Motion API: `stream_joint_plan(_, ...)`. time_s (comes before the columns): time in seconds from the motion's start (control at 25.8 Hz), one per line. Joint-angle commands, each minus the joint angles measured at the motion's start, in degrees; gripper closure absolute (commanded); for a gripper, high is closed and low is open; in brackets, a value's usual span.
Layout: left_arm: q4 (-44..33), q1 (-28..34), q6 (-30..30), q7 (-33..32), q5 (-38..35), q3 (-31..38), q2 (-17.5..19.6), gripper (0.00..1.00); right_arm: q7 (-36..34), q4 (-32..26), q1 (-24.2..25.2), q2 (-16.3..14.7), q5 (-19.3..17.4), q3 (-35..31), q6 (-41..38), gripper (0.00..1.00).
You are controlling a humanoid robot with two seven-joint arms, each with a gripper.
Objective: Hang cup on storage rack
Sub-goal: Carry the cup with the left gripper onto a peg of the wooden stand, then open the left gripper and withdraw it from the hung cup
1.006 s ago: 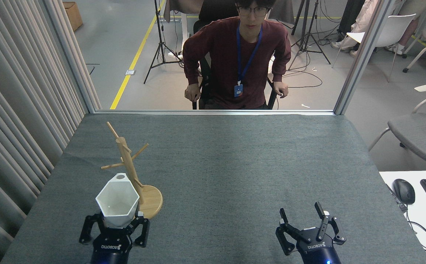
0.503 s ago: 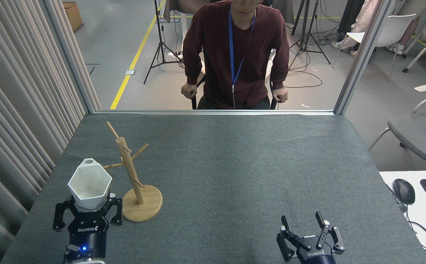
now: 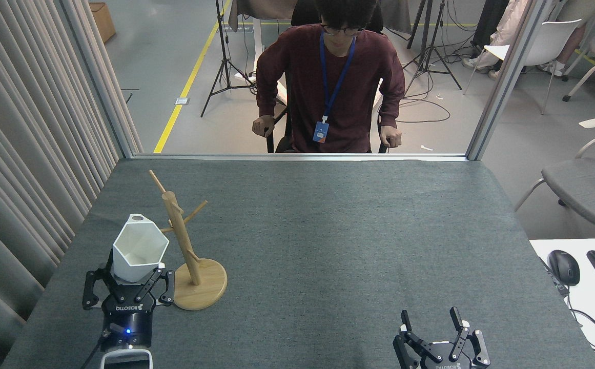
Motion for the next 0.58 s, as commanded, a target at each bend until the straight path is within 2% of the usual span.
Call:
stream_joint_plan(0.0, 3.3, -1.2, 1.7, 0.2, -3.6, 0.0, -0.4, 0.53, -0.2, 0.0, 0.4, 0.5, 0.0, -0.9, -0.3, 0.02)
stream_joint_plan(0.12, 3.8, -1.3, 1.8, 0.8, -5.5, 0.0, -1.0, 0.52, -0.2, 0.0, 0.4, 0.5, 0.0, -1.0, -0.3, 0.02)
stream_joint_plan(0.19, 3.8, -1.3, 1.7, 0.9, -6.7, -0.1, -1.5, 0.47, -0.2, 0.0, 0.4, 0.5, 0.0, -1.0, -0.3, 0.02)
stream_joint_plan(0.23, 3.7, -1.2, 1.7, 1.1, -6.7, -0.2, -1.5, 0.36, -0.2, 0.0, 0.4, 0.5, 0.0, -1.0, -0.3, 0.02)
stream_joint_plan(0.31, 3.6, -1.1, 1.7, 2.2, -6.7, -0.4, -1.6, 0.0, -0.3, 0.0, 0.4, 0.5, 0.0, -1.0, -0.3, 0.02)
stream_joint_plan(0.54, 3.2, -0.4, 1.5, 2.9, -6.7, -1.6, -2.8, 0.0, -0.8, 0.0, 0.4, 0.5, -0.4, -1.0, -0.3, 0.02)
